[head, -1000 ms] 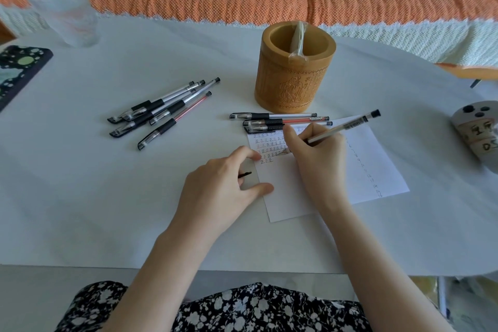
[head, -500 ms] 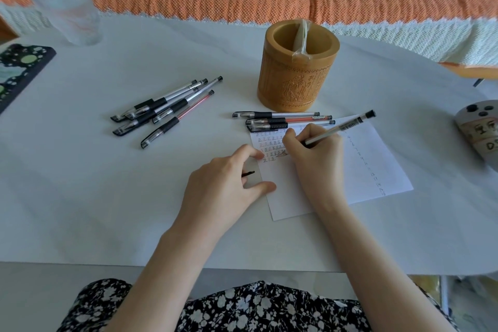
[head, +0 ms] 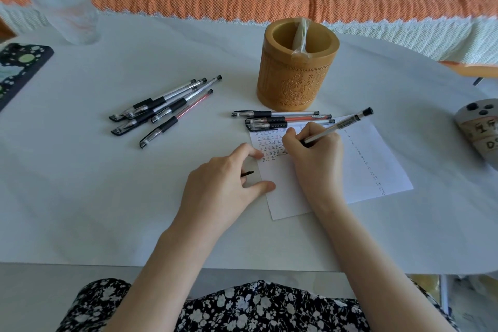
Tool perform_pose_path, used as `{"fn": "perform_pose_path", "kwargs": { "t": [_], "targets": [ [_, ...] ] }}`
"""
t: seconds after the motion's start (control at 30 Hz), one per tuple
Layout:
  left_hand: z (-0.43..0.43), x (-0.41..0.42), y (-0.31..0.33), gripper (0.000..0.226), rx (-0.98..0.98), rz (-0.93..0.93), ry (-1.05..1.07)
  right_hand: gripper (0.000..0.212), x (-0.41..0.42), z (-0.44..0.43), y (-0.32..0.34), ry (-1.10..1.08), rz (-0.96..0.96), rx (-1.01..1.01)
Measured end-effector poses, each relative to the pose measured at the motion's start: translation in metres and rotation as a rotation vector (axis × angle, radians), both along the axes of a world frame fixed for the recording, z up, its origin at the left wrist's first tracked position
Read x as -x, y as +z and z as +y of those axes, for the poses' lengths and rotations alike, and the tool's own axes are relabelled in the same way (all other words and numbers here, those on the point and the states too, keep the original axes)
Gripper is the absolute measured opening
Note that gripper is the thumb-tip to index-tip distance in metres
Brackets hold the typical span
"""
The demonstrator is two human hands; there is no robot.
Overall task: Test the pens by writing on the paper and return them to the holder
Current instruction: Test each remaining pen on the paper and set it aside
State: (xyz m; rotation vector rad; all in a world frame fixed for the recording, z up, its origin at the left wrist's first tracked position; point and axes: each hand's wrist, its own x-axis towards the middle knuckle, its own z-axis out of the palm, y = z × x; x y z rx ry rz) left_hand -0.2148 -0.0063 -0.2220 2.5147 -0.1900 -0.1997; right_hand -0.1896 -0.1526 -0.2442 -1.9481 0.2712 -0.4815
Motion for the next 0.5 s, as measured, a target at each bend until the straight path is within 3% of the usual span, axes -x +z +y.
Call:
{"fn": "perform_pose_path", "kwargs": {
  "t": [0.5],
  "targets": [
    [-0.0001, -0.0005, -0.0006, 0.042, -0.014, -0.011, -0.006, 0.04, 0.0005, 0.0, 0.0009, 0.024, -0.015, -0.01]
  ]
}}
